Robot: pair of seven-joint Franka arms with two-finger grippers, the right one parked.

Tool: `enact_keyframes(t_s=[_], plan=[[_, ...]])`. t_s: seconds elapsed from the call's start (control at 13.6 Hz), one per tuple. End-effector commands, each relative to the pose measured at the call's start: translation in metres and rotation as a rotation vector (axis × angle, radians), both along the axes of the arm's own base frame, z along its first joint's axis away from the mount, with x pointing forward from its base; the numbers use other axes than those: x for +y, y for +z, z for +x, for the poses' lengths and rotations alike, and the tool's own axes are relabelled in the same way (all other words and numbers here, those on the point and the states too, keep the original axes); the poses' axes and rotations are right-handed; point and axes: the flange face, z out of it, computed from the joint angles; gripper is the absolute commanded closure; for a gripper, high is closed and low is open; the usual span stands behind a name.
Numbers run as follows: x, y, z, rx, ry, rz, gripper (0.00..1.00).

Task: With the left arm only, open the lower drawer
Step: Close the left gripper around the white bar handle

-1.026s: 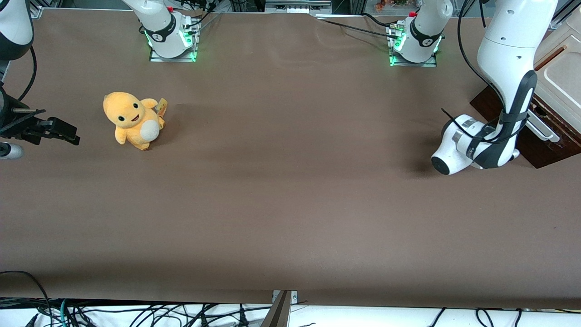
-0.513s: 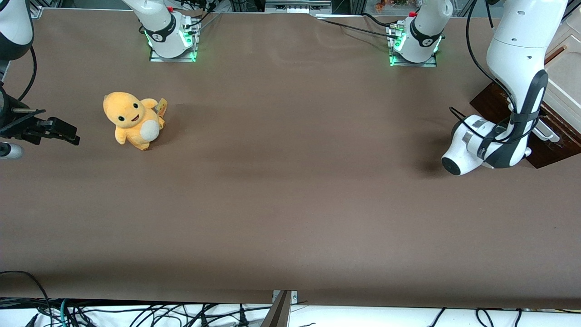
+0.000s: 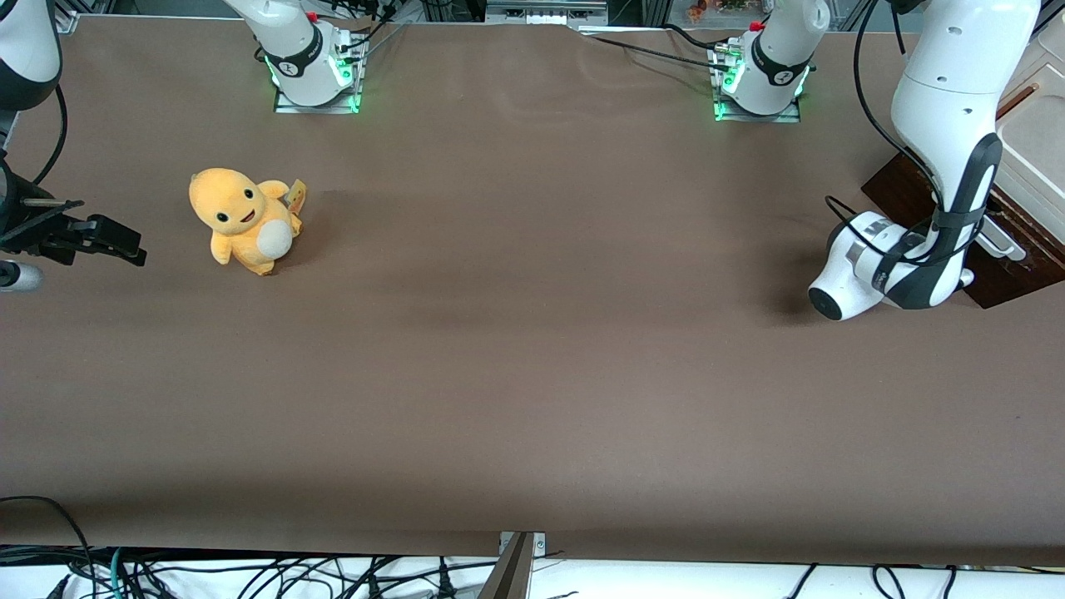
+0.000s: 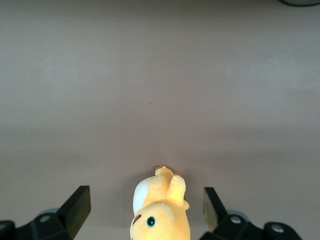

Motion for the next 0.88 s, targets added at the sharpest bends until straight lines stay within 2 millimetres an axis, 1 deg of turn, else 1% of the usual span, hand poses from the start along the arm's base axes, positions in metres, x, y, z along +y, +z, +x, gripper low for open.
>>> enact_keyframes(t_s=[0.0, 0.07, 0.29, 0.37, 0.51, 0.59, 0.73, 0.81], plan=[[0.0041, -0.0008, -0.0001, -0.015, -0.026, 0.011, 0.49], [0.0039, -0.0011, 0.0002, -0.016, -0.027, 0.009, 0.49], [0.0037, -0.0013, 0.0002, -0.017, -0.027, 0.007, 0.73], [0.0023, -0.0012, 0.0004, -0.016, -0.029, 0.007, 0.78], [0.0014, -0.0014, 0.0007, -0.017, -0.031, 0.005, 0.8], [0.0016, -0.0009, 0.0011, -0.018, -0.03, 0.006, 0.84], [0.0, -0.0011, 0.0017, -0.019, -0.033, 0.004, 0.88], [0.0, -0.0011, 0.0017, -0.019, -0.033, 0.004, 0.88]])
